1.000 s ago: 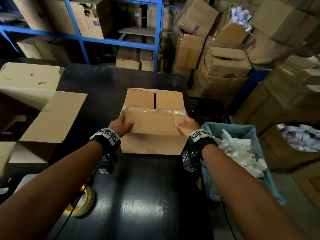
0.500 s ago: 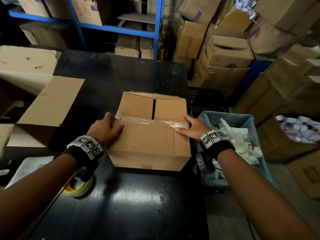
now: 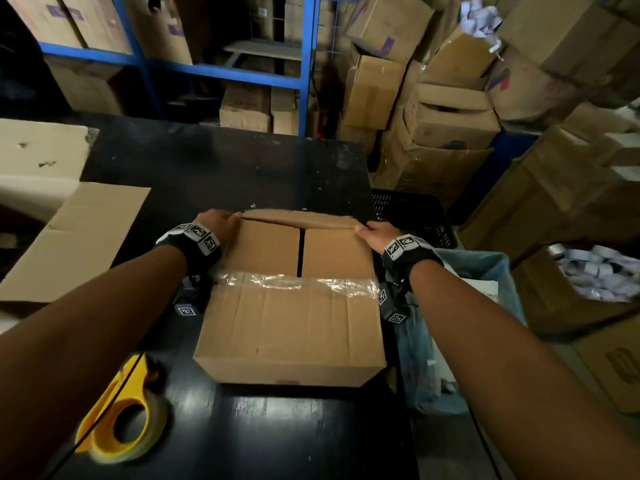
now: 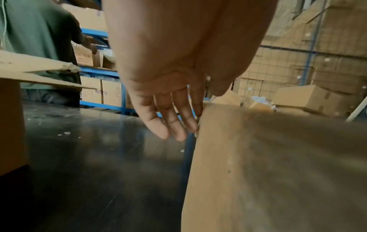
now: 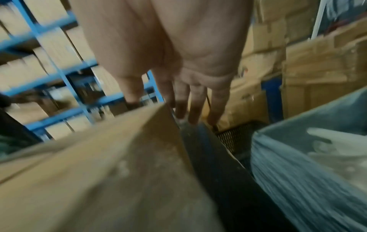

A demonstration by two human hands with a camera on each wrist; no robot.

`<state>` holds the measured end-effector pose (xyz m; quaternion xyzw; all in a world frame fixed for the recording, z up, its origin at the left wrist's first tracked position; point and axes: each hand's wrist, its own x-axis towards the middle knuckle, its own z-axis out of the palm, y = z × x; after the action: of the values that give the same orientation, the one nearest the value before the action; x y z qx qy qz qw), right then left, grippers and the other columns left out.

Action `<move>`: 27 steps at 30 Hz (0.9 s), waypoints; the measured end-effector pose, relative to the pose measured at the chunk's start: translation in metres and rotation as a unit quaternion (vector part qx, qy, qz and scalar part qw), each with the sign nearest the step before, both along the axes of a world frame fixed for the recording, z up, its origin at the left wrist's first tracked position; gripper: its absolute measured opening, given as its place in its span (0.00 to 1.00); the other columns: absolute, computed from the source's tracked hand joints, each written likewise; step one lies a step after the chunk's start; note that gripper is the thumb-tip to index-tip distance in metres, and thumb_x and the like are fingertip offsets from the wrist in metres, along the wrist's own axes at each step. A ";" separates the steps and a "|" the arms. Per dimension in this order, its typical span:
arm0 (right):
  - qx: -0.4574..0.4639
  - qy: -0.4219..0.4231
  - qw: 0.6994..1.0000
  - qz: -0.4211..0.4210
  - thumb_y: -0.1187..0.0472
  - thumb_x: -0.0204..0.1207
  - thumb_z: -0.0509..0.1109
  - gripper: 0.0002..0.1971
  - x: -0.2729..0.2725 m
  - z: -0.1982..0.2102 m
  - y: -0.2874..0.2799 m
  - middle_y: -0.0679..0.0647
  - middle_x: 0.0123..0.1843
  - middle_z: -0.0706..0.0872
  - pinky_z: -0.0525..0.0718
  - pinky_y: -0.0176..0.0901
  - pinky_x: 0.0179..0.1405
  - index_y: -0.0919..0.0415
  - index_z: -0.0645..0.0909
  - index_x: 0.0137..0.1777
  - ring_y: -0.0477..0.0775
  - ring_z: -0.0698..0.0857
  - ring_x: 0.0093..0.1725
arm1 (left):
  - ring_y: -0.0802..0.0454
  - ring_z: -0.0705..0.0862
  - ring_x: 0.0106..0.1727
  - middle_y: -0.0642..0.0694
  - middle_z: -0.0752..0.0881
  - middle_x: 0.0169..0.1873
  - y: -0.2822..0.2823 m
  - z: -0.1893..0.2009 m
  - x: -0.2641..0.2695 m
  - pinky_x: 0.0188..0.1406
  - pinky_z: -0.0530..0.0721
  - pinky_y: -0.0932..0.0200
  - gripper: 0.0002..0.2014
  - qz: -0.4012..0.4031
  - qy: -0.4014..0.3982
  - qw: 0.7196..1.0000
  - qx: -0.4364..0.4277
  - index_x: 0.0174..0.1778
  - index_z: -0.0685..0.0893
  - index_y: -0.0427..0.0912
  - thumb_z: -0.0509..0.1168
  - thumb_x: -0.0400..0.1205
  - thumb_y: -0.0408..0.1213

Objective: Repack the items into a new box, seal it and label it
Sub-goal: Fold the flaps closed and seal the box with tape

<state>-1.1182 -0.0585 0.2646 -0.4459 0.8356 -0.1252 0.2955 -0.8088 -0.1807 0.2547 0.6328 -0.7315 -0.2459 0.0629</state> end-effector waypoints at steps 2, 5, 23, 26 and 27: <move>0.010 0.012 1.000 0.016 0.40 0.82 0.57 0.26 -0.005 -0.001 -0.009 0.58 0.69 0.82 0.76 0.48 0.67 0.56 0.80 0.70 0.62 0.80 0.68 | 0.33 0.80 0.63 0.32 0.83 0.62 -0.012 -0.002 -0.006 0.63 0.77 0.49 0.25 0.001 -0.014 1.000 0.016 0.63 0.84 0.40 0.52 0.85 0.54; -0.017 0.034 0.999 0.024 0.46 0.81 0.63 0.20 -0.012 -0.005 -0.021 0.59 0.60 0.87 0.78 0.42 0.54 0.60 0.85 0.61 0.61 0.84 0.60 | 0.33 0.81 0.62 0.33 0.84 0.61 -0.023 -0.005 -0.012 0.62 0.78 0.48 0.23 0.002 -0.002 1.000 0.017 0.63 0.85 0.40 0.55 0.85 0.52; -0.220 -0.118 0.968 -0.034 0.25 0.71 0.53 0.34 0.013 0.030 0.032 0.49 0.62 0.85 0.81 0.62 0.64 0.44 0.76 0.69 0.55 0.84 0.62 | 0.43 0.85 0.57 0.39 0.86 0.57 0.011 0.037 0.028 0.64 0.79 0.41 0.35 -0.023 0.396 0.915 0.072 0.52 0.83 0.54 0.54 0.67 0.78; -0.215 -0.121 0.969 -0.025 0.24 0.67 0.57 0.32 0.020 0.021 0.055 0.47 0.60 0.86 0.82 0.59 0.64 0.43 0.81 0.61 0.52 0.84 0.62 | 0.48 0.84 0.59 0.46 0.87 0.55 0.032 0.022 0.044 0.66 0.79 0.42 0.25 -0.077 0.343 0.935 0.038 0.52 0.84 0.58 0.57 0.73 0.72; -0.215 -0.121 0.969 -0.024 0.28 0.69 0.60 0.27 0.022 0.019 0.063 0.46 0.58 0.86 0.82 0.57 0.65 0.42 0.81 0.61 0.51 0.84 0.62 | 0.49 0.83 0.60 0.49 0.86 0.56 0.040 0.019 0.048 0.67 0.78 0.45 0.18 -0.086 0.323 0.942 0.018 0.52 0.83 0.62 0.58 0.77 0.67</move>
<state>-1.0960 0.0043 0.2837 -0.4601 0.7578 -0.3620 0.2881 -0.7611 -0.1412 0.2734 0.4557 -0.7189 -0.4544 0.2630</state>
